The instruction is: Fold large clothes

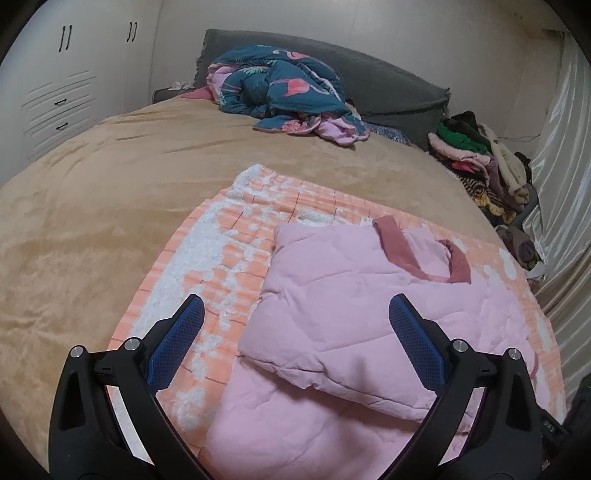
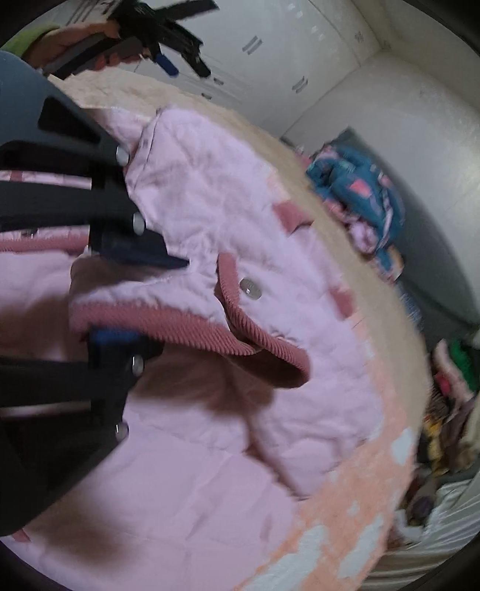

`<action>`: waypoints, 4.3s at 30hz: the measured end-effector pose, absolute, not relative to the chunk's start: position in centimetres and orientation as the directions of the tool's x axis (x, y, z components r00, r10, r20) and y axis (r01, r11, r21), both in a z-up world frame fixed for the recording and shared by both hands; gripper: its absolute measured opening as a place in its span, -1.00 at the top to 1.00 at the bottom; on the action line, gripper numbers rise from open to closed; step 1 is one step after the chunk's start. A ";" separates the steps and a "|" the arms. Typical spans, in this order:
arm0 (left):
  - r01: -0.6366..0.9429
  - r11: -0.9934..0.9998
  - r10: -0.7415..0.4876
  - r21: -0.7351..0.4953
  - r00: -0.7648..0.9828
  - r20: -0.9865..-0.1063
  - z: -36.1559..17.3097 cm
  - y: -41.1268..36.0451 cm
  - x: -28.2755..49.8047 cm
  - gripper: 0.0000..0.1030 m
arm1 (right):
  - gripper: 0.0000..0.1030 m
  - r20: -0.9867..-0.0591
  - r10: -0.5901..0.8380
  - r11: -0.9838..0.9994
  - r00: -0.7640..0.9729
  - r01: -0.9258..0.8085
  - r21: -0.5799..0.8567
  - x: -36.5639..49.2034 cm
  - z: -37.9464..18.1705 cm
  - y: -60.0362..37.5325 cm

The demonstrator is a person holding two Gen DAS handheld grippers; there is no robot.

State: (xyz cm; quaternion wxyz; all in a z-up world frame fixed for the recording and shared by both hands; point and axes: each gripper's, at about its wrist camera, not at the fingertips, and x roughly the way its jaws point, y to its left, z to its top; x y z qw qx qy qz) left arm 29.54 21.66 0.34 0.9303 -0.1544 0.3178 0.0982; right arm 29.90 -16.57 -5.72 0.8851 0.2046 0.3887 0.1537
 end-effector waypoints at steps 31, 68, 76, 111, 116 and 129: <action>-0.122 0.985 0.019 -0.118 0.769 -0.638 -2.0 16.0 32.9 -0.80 | 0.77 -0.542 0.259 0.966 0.799 -0.206 0.158 37.8 1.5 -17.3; -0.057 0.983 -0.101 -0.174 0.626 -0.773 -8.0 14.2 36.0 -0.29 | -0.47 -0.744 0.267 0.920 0.613 -0.391 0.008 39.4 -2.5 -7.1; -0.054 0.986 -0.089 -0.156 0.622 -0.778 -8.0 14.3 36.2 -0.29 | -0.72 -0.829 0.253 0.927 0.498 -0.369 0.062 42.9 -8.4 -6.7; -0.053 0.982 -0.106 -0.181 0.643 -0.759 -4.4 14.1 33.0 -0.70 | -0.76 -0.763 0.307 0.948 0.569 -0.255 0.191 36.7 -7.0 -10.4; -0.045 0.983 -0.107 -0.180 0.653 -0.750 -3.6 13.9 32.4 -0.81 | -0.79 -0.712 0.351 0.937 0.609 -0.230 0.265 34.8 -5.1 -12.7; -0.050 0.993 -0.040 -0.106 0.704 -0.709 -1.1 13.0 30.5 -0.82 | -0.91 -0.638 0.331 0.942 0.695 -0.201 0.270 31.0 0.2 -16.8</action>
